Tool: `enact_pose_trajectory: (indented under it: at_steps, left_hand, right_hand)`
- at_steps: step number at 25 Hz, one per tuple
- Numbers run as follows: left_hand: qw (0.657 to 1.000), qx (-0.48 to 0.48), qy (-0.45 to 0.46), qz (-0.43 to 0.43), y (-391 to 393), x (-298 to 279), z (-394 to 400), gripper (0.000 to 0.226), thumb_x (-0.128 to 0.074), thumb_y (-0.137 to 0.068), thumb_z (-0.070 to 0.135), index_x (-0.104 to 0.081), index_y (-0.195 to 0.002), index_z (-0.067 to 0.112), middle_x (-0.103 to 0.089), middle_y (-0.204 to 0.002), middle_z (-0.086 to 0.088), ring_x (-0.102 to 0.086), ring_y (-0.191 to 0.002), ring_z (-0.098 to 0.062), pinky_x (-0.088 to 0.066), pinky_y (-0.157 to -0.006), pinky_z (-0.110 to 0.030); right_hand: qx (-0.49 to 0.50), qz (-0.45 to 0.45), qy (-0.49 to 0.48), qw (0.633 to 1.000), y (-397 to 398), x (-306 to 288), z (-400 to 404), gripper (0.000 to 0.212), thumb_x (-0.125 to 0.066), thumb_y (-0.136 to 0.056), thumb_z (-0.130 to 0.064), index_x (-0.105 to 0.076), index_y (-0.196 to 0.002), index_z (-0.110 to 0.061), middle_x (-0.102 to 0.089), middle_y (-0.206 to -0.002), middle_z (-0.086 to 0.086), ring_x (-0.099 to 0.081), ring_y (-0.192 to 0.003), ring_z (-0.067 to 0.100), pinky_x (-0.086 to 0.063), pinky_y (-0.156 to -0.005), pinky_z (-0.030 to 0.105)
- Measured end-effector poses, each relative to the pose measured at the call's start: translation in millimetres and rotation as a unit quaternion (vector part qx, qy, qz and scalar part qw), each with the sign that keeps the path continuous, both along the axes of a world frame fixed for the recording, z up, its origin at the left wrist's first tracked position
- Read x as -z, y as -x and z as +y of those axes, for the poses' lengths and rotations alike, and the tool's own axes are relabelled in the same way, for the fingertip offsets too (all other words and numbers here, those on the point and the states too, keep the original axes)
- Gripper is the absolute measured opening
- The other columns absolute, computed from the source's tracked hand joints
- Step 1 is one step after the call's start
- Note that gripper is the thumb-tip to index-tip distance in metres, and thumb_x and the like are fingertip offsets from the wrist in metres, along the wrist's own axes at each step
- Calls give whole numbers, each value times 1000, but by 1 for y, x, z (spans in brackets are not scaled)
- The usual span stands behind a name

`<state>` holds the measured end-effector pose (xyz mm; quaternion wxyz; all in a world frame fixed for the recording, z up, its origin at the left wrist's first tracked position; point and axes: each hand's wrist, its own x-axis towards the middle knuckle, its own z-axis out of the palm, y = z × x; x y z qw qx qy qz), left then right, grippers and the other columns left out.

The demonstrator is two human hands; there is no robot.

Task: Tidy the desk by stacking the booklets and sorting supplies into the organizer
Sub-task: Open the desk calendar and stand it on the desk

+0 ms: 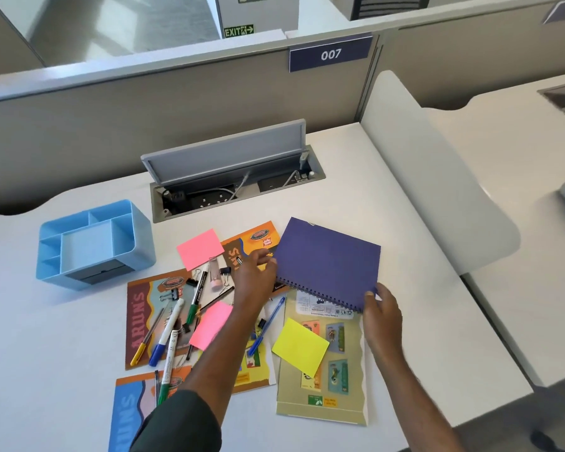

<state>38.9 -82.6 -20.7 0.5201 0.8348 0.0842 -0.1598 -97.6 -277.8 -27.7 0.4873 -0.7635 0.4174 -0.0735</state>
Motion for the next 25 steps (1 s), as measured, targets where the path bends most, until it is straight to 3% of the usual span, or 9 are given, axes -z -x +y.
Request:
enact_pose_trajectory:
  at_steps: [3, 6, 10, 13, 15, 19, 21, 23, 25]
  left_hand:
    - [998, -27, 27, -39, -8, -15, -7, 31, -58, -93, 37, -68, -118, 23, -72, -95, 5, -68, -86, -16, -55, -76, -33]
    - [994, -44, 91, -51, -15, -29, -13, 40, -62, -86, 50, -69, -117, 26, -72, -90, 8, -69, -94, -15, -56, -82, -37]
    - [984, -15, 166, -57, -29, -42, -29, 50, -80, -84, 41, -60, -126, 21, -68, -108, -4, -67, -102, -16, -56, -85, -30]
    - [988, 46, 139, -53, -45, -41, -37, 72, -89, -72, 42, -53, -132, 24, -63, -118, -1, -62, -110, -16, -56, -91, -32]
    - [990, 68, 107, -60, -54, -43, -45, 74, -90, -72, 37, -53, -134, 22, -61, -121, 0, -60, -111, -15, -55, -91, -30]
    - [991, 33, 95, -90, -72, -56, -66, 66, -91, -72, 30, -54, -126, 17, -66, -107, 1, -65, -94, -7, -55, -72, -15]
    - [990, 12, 100, -99, -83, -56, -79, 59, -91, -71, 31, -53, -114, 16, -68, -101, 0, -68, -91, -11, -59, -73, -20]
    - [990, 8, 94, -107, -95, -52, -88, 53, -91, -72, 30, -52, -106, 16, -69, -99, 0, -69, -91, -15, -61, -76, -25]
    - [990, 15, 87, -111, -103, -45, -93, 47, -89, -76, 27, -53, -104, 17, -69, -100, 1, -69, -91, -14, -60, -72, -23]
  right_hand:
    - [27, -48, -7, 998, -2, -23, -8, 33, -41, -97, -38, -58, -104, -10, -63, -97, -1, -58, -83, 11, -44, -69, 21]
    - [57, -84, -22, 995, -11, -50, -15, 27, -42, -103, -25, -50, -82, -11, -51, -70, -5, -41, -60, 8, -38, -62, 30]
    - [83, -82, -23, 993, -34, -63, -35, 37, -42, -102, -37, -54, -76, -14, -55, -70, -4, -49, -69, 18, -39, -64, 33]
    - [92, -57, 10, 994, -52, -68, -43, 46, -37, -103, -47, -59, -82, -12, -59, -76, -3, -53, -76, 19, -39, -69, 32]
    - [105, -57, 27, 992, -59, -69, -50, 53, -34, -103, -47, -54, -76, -7, -54, -69, -1, -49, -68, 20, -37, -65, 34]
    - [139, -73, 23, 987, -72, -63, -60, 52, -36, -102, -52, -46, -66, -15, -51, -67, -2, -47, -66, 17, -37, -61, 33]
    - [144, -104, 13, 984, -81, -54, -66, 43, -43, -98, -56, -52, -73, -22, -57, -76, -6, -52, -73, 14, -41, -65, 29]
    - [132, -143, 12, 981, -87, -40, -71, 35, -54, -95, -54, -61, -95, -20, -65, -96, -4, -60, -89, 13, -47, -75, 23]
    - [95, -168, 21, 981, -90, -27, -75, 33, -62, -93, -44, -61, -109, -15, -66, -108, -1, -61, -100, 15, -46, -77, 10]
